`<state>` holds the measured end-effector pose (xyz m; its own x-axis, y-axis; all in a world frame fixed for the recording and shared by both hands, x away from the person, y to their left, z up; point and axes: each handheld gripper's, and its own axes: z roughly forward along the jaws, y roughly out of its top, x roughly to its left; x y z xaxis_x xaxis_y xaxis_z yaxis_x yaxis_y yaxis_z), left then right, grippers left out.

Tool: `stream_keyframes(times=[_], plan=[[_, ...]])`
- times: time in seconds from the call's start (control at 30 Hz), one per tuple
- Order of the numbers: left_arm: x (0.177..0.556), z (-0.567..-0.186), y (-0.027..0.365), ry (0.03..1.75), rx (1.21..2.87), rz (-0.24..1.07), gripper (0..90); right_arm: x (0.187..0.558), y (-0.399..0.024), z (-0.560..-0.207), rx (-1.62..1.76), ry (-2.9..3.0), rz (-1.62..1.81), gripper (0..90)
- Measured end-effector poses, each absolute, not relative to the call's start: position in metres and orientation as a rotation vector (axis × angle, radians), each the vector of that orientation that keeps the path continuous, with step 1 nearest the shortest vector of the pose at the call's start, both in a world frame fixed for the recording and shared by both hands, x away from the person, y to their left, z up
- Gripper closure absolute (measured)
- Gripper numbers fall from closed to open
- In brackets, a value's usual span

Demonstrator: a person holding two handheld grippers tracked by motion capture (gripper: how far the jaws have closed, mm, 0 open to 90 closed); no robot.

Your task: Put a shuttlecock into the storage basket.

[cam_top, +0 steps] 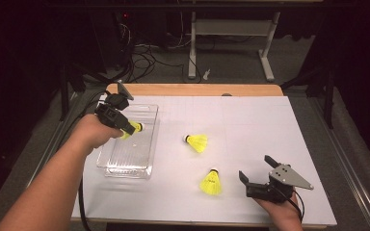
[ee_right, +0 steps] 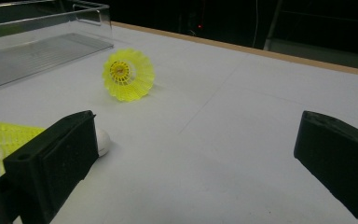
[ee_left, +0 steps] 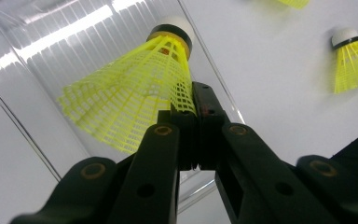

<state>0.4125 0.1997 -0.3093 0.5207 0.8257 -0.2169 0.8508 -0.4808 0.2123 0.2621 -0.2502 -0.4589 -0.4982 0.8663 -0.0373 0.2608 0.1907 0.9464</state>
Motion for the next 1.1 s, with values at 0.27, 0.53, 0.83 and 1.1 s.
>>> stream_keyframes(times=[0.27, 0.53, 0.83, 1.1], plan=[[0.423, -0.318, 0.191, 1.43, 2.47, -0.106, 88.8, 0.263, -0.25, -0.459, 1.05, 1.877, 1.317, 0.3], [0.431, -0.327, 0.186, 1.459, 2.464, -0.083, 88.7, 0.262, -0.251, -0.458, 1.051, 1.874, 1.319, 0.3], [0.437, -0.334, 0.185, 1.472, 2.459, -0.087, 88.7, 0.262, -0.252, -0.458, 1.056, 1.873, 1.324, 0.3], [0.441, -0.346, 0.182, 1.477, 2.466, -0.098, 88.7, 0.262, -0.252, -0.459, 1.056, 1.875, 1.324, 0.3]])
